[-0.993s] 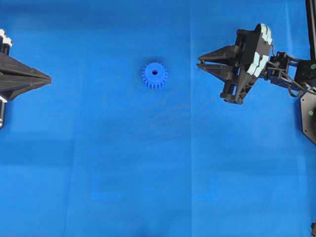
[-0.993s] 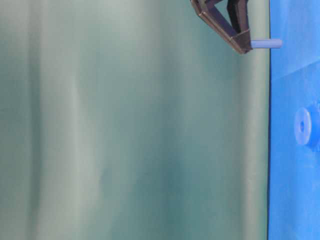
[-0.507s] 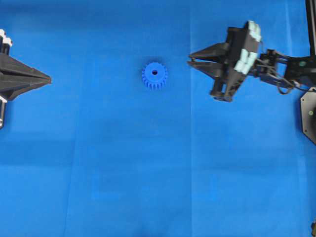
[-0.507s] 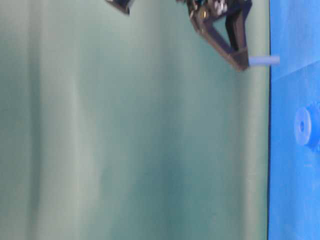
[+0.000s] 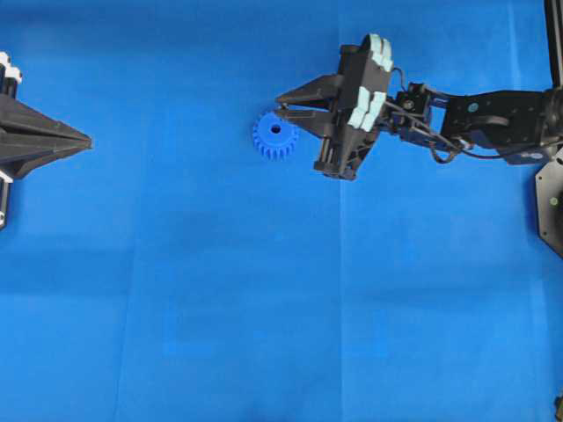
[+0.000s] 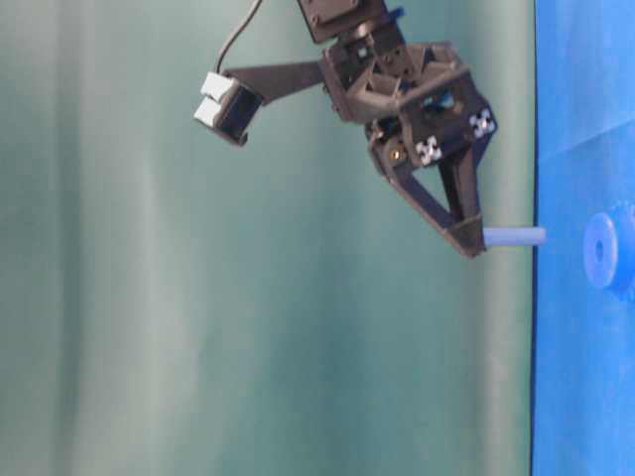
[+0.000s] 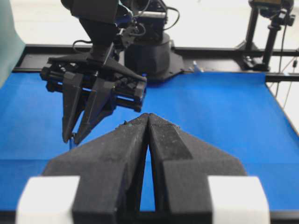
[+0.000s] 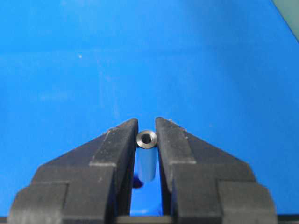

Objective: Insert the shaft placed at a random location into the center hole of the small gear at another random location.
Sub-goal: 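Carry the shaft left over the blue gear's center hole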

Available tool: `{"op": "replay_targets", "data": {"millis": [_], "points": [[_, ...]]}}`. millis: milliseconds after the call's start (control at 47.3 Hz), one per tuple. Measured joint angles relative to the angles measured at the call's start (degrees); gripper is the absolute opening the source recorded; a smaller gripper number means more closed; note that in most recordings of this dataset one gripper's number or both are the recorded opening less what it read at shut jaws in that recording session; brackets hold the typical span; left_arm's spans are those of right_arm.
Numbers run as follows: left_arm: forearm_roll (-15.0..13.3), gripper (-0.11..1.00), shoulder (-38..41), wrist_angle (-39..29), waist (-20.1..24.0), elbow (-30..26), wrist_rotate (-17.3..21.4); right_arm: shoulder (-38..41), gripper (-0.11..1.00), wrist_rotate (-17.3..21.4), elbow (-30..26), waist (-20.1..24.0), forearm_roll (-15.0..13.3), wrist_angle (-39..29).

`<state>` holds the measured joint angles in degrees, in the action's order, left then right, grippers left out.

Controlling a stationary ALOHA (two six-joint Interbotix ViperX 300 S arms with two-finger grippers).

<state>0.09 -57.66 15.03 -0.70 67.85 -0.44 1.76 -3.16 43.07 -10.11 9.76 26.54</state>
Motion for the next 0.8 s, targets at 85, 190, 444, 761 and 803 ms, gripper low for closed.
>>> {"op": "replay_targets", "data": {"millis": [85,190,444,761,803], "points": [[0.00,0.00,0.00,0.00,0.00,0.00,0.00,0.62,0.02,0.00,-0.79,0.09,0.00,-0.18],[0.00,0.00,0.00,0.00,-0.09,0.00,0.00,0.88,0.02,0.00,-1.14,0.26,0.00,-0.18],[0.00,0.00,0.00,0.00,-0.09,0.00,0.00,1.23,0.02,0.00,-1.14,0.62,0.00,-0.09],[0.00,0.00,0.00,0.00,-0.09,0.00,0.00,5.54,0.02,0.70,-1.23,0.70,0.35,2.02],[0.00,0.00,0.00,0.00,0.00,0.00,0.00,5.98,0.02,0.70,-1.23,0.70,0.53,2.20]]}}
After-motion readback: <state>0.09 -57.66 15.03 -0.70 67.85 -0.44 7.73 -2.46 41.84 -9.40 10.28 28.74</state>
